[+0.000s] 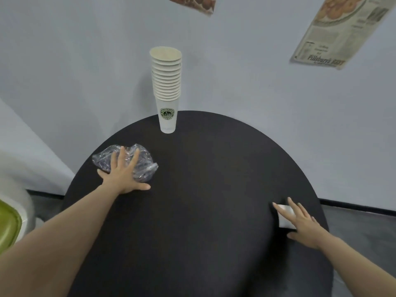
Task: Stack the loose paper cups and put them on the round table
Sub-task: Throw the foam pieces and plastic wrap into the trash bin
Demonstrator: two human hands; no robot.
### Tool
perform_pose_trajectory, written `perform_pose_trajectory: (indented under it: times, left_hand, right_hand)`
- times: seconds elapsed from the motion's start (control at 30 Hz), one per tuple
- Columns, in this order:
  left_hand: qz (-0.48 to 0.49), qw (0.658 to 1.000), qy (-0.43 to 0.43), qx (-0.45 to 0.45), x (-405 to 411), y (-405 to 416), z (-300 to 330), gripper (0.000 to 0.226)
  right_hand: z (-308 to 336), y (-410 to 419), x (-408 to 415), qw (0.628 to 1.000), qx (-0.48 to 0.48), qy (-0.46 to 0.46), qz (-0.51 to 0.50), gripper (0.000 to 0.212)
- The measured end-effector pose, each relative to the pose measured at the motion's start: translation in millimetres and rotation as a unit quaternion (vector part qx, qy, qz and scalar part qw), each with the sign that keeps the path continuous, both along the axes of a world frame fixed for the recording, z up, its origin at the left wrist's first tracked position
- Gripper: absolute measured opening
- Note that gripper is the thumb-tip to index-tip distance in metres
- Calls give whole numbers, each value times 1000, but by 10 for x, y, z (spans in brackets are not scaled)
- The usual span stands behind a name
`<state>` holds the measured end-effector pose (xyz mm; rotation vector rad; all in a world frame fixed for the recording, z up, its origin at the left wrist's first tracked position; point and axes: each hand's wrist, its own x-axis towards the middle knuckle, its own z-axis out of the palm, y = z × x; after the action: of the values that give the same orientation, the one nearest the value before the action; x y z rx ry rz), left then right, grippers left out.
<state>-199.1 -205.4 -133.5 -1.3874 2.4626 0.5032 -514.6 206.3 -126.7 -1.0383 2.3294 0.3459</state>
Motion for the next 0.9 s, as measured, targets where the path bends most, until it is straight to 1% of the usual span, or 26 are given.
perform_pose_trajectory:
  times: [0.07,0.1,0.17,0.23,0.27,0.33,0.4,0.43,0.5,0.57,0.67,0.7,0.8,0.9]
  left_hand:
    - [22,1000,7,22,-39,-113,-90,128]
    - [27,999,13,43,-58,-152,-151,123]
    - [17,998,0,68,-82,-161,-284,104]
    - [-5,999,-20,48,-98,-100,-406,85]
    - [-12,1000,-6,28,-104,-61,-447,75]
    - [-50,998,48,-13,-117,21,-456,56]
    - [-99,990,98,-23,-131,114,-415,44]
    - [-114,986,116,-16,-147,183,-388,46]
    - [-140,978,156,-1,-197,400,-332,59]
    - [-170,965,200,-5,-270,689,-231,66]
    - [-248,932,264,-29,-404,1138,-62,68]
    - [-276,921,274,-33,-447,1280,-15,67]
    - [-342,901,262,-36,-589,1658,107,66]
    - [-376,881,284,-30,-733,2002,173,66]
  right_hand:
    - [-51,16,-26,1000,-13,-4,1,91]
    - [-71,22,-34,1000,-22,-2,0,90]
    - [-98,24,-40,999,-38,10,1,88]
    - [-115,22,-34,999,-46,25,6,85]
    - [-124,18,-26,998,-52,32,7,83]
    - [-140,6,5,997,-68,37,5,79]
    - [-149,2,63,996,-85,30,-2,77]
    - [-146,3,98,995,-96,28,-6,77]
    - [-123,21,176,991,-128,26,-18,75]
    - [-86,58,263,985,-164,27,-40,74]
    - [-25,174,431,971,-216,28,-96,77]
    - [-8,236,504,965,-235,30,-116,79]
    - [26,471,759,948,-276,43,-151,81]
    - [64,788,1028,938,-292,64,-173,80]
